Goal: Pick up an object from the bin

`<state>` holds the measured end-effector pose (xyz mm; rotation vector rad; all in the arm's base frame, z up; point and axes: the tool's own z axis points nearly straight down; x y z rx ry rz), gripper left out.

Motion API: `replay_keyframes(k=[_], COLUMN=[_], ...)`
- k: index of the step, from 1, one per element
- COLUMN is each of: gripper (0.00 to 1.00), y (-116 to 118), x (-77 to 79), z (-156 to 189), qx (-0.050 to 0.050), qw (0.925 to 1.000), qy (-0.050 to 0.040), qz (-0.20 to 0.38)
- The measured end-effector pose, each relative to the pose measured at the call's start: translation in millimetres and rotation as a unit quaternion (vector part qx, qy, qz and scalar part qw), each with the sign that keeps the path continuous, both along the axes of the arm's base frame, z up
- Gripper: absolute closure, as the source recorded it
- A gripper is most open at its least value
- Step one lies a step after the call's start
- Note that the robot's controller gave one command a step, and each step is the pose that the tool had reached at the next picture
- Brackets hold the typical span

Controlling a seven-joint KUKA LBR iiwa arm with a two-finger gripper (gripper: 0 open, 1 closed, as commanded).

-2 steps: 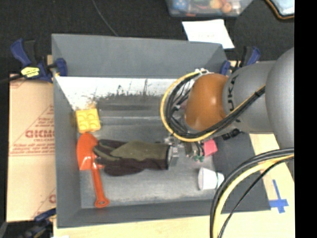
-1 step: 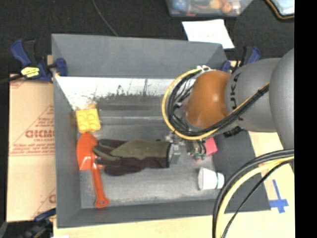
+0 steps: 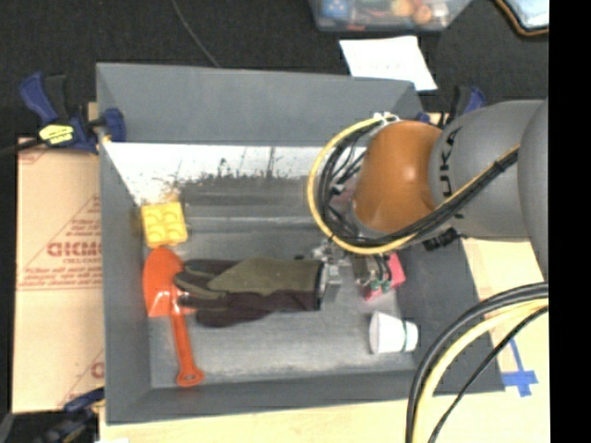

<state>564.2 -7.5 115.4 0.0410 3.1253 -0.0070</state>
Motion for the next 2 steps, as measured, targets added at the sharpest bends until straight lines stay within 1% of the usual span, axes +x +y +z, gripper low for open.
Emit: replay_keyframes(k=[1,2], gripper=[1.0,1.0], y=[0,0], x=[1.6,1.5], z=[27,49], qx=[0.0,0.0], qw=[1.0,1.0], qy=[-0.0028,-0.0026], qz=[0.001,0.001])
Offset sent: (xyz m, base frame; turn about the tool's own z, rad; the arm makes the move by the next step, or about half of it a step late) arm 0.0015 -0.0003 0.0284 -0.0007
